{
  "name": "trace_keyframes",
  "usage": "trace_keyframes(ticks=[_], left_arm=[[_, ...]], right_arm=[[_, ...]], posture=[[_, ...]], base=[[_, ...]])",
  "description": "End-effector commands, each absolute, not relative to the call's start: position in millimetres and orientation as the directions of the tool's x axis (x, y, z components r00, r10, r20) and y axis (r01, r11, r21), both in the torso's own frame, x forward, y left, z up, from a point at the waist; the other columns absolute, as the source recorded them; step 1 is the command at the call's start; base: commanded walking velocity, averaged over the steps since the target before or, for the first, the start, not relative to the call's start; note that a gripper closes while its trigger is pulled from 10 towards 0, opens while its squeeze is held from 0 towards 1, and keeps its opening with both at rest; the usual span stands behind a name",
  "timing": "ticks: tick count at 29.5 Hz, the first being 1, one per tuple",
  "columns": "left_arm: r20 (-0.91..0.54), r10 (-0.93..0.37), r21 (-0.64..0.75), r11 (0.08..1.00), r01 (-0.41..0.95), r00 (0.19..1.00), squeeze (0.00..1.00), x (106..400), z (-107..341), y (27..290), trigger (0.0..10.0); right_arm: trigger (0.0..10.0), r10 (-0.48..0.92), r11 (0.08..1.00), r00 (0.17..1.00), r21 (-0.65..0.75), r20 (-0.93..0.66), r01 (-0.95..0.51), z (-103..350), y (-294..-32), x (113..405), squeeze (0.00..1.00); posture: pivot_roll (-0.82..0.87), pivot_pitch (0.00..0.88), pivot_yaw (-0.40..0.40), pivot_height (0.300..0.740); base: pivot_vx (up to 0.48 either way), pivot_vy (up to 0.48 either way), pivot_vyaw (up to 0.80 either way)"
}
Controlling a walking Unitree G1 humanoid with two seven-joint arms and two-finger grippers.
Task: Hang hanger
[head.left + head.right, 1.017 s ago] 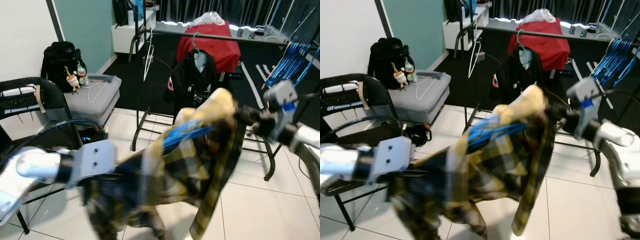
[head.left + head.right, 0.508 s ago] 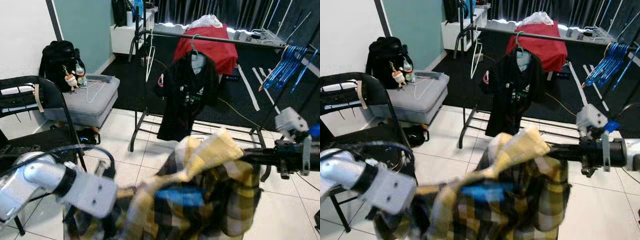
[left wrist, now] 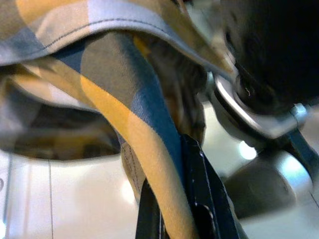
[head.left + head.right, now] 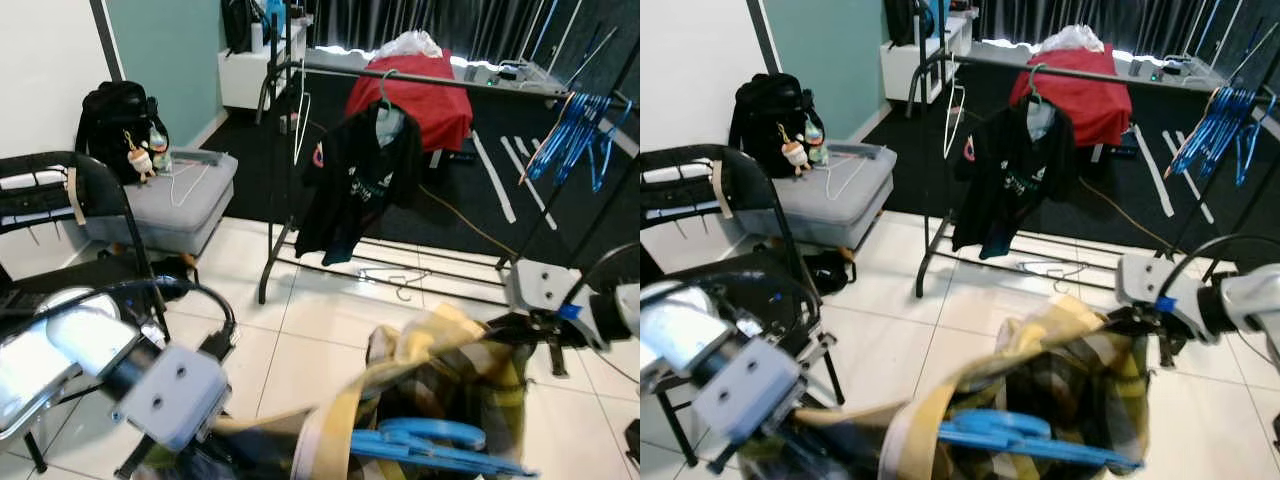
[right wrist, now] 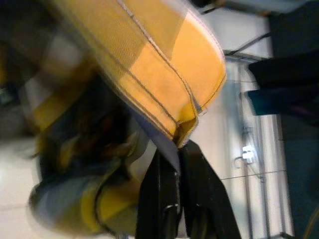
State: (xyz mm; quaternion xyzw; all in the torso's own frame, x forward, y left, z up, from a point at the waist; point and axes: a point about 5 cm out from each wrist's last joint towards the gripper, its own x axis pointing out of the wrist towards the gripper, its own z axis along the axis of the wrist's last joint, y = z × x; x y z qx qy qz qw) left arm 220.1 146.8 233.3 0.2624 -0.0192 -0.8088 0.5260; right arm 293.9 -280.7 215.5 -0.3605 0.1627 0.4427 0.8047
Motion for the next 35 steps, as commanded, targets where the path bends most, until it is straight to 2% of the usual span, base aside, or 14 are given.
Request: trace_keyframes(ticks=[1,2,3,4,5,6,8,18,22,26,27,28,31,35], left_arm=[[-0.214,-0.934,0.363,-0.348,0.864,-0.286,0.0,230,247,138,10.0],[-0.214,-0.934,0.363,-0.348,0.864,-0.286,0.0,230,247,138,10.0],[-0.109,-0.966,0.375,-0.258,0.89,-0.234,0.0,240,250,136,10.0],[-0.109,-0.966,0.375,-0.258,0.89,-0.234,0.0,240,250,136,10.0],[-0.019,-0.982,0.369,-0.181,0.911,-0.187,0.0,248,251,137,10.0],[-0.019,-0.982,0.369,-0.181,0.911,-0.187,0.0,248,251,137,10.0],[0.071,-0.994,0.343,-0.055,0.938,-0.084,0.0,261,247,143,10.0],[-0.008,-1.0,0.307,0.016,0.952,0.019,0.0,269,220,149,10.0],[-0.098,-0.991,0.31,0.059,0.949,0.094,0.0,278,199,143,10.0],[-0.187,-0.977,0.359,0.029,0.933,0.103,0.0,282,195,137,10.0],[-0.22,-0.97,0.377,0.015,0.926,0.105,0.0,283,193,136,10.0],[-0.277,-0.955,0.404,-0.016,0.914,0.106,0.0,284,189,135,10.0],[-0.375,-0.923,0.45,-0.099,0.887,0.088,0.0,285,184,128,10.0],[-0.386,-0.922,0.469,-0.16,0.869,0.038,0.0,283,185,118,10.0]], right_arm=[[10.0,0.581,0.527,0.659,-0.397,-0.478,-0.752,210,-286,301,0.0],[10.0,0.581,0.527,0.659,-0.397,-0.478,-0.752,210,-286,301,0.0],[10.0,0.602,0.624,0.718,-0.355,-0.351,-0.697,215,-283,308,0.91],[10.0,0.602,0.624,0.718,-0.355,-0.351,-0.697,215,-283,308,0.91],[10.0,0.608,0.723,0.773,-0.274,-0.183,-0.634,226,-286,314,1.0],[10.0,0.608,0.723,0.773,-0.274,-0.183,-0.634,226,-286,314,1.0],[10.0,0.561,0.828,0.817,-0.08,0.135,-0.555,253,-304,313,1.0],[10.0,0.614,0.749,0.701,0.013,0.362,-0.663,281,-335,284,1.0],[10.0,0.405,0.854,0.687,0.02,0.603,-0.52,338,-389,260,1.0],[10.0,0.488,0.863,0.759,-0.108,0.431,-0.493,338,-378,268,1.0],[10.0,0.532,0.843,0.767,-0.141,0.36,-0.519,333,-372,271,0.96],[10.0,0.64,0.768,0.736,-0.196,0.219,-0.609,321,-358,272,0.0],[10.0,0.834,0.518,0.538,-0.161,-0.124,-0.84,286,-326,265,0.0],[10.0,0.865,0.398,0.4,-0.07,-0.303,-0.915,264,-311,265,0.0]], posture=[[-0.09,0.0,-0.051,0.74],[-0.09,0.0,-0.051,0.74],[-0.09,0.0,-0.048,0.74],[-0.09,0.0,-0.048,0.74],[-0.09,0.0,-0.045,0.74],[-0.09,0.0,-0.045,0.74],[-0.1,0.0,-0.036,0.74],[-0.1,0.0,-0.036,0.74],[-0.1,0.0,-0.039,0.74],[-0.1,0.0,-0.038,0.74],[-0.1,0.0,-0.038,0.74],[-0.1,0.0,-0.037,0.74],[-0.11,0.0,-0.04,0.74],[-0.11,0.0,-0.045,0.74]], base=[[0.0,0.0,0.0],[0.0,0.0,0.0],[0.0,0.0,0.0],[0.0,0.0,0.0],[0.0,0.0,0.0],[0.0,0.0,0.0],[0.0,0.0,0.0],[0.0,0.0,0.0],[0.0,0.0,0.0],[0.0,0.0,0.0],[0.0,0.0,0.0],[0.0,0.0,0.0],[0.0,0.0,0.0],[0.0,0.0,0.0]])
